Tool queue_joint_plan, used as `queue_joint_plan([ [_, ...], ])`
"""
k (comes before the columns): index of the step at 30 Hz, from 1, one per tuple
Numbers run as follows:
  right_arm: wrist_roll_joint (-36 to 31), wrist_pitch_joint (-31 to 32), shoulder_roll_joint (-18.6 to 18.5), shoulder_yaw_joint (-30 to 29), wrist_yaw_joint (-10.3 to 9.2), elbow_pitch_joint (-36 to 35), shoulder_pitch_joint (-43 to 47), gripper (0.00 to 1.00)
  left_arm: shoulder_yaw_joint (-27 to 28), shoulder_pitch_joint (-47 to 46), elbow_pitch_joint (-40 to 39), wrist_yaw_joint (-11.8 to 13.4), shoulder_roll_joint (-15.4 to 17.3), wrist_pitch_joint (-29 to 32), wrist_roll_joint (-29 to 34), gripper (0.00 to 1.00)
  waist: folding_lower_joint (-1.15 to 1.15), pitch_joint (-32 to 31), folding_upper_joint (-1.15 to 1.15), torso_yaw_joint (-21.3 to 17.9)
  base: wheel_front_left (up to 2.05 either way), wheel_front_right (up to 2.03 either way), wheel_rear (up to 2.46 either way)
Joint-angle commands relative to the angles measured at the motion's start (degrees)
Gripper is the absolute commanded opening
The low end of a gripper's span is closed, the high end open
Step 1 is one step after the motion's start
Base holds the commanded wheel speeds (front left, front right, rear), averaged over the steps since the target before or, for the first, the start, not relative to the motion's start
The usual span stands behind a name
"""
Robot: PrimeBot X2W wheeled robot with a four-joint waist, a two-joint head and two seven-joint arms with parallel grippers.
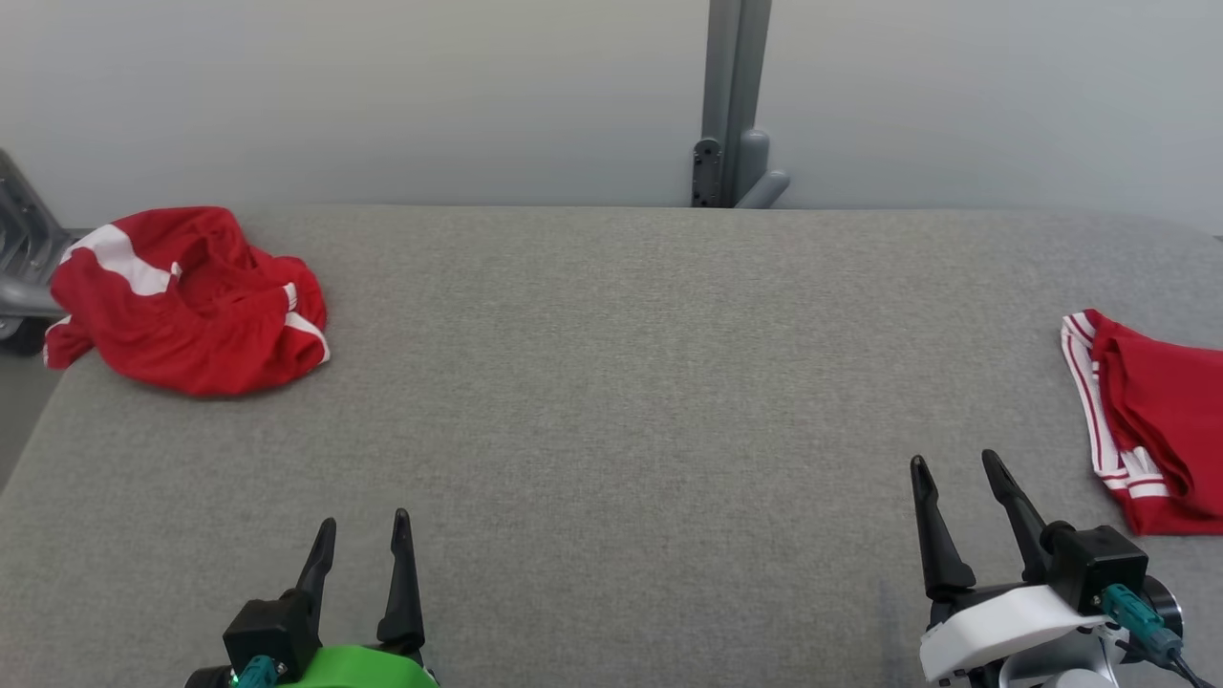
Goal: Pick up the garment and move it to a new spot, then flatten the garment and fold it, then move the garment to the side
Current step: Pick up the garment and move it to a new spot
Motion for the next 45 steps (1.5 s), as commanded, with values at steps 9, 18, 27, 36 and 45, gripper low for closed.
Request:
queue_joint_plan([
  [9,0.3,-0.6,-0.1,-1.1,-0.08,-0.9,0.1,1.0,1.2,-1.4,0.0,-0.4,0.1,-0.2,1.4,1.0,0.0,1.2,0.0,16.7,0.0,0.0,0.0],
  [18,-1.1,-0.5,0.0,0.3,-0.07,-0.6,-2.3,1.0,3.0,0.2,-1.8,0.6,0.1,-0.1,0.3,1.0,0.0,4.0,0.0,25.1,0.0,0.0,0.0],
  [27,-1.7,-0.1,-0.1,3.0,-0.08,1.0,-5.4,1.0,2.8,1.8,-5.0,2.3,0.1,-0.1,-1.3,1.0,0.0,5.9,0.0,25.7,0.0,0.0,0.0],
  [36,-2.2,-0.4,-0.1,-1.2,-0.08,-1.1,-2.5,1.0,0.9,-2.1,-3.5,0.4,0.3,-0.1,-2.0,1.0,0.0,5.9,0.0,24.8,0.0,0.0,0.0],
  [45,-4.4,1.1,-0.1,-1.3,-0.08,-5.2,-4.7,1.0,1.6,-20.4,-3.2,-3.3,7.4,1.2,1.9,1.0,0.0,12.4,0.0,17.5,0.0,0.0,0.0],
])
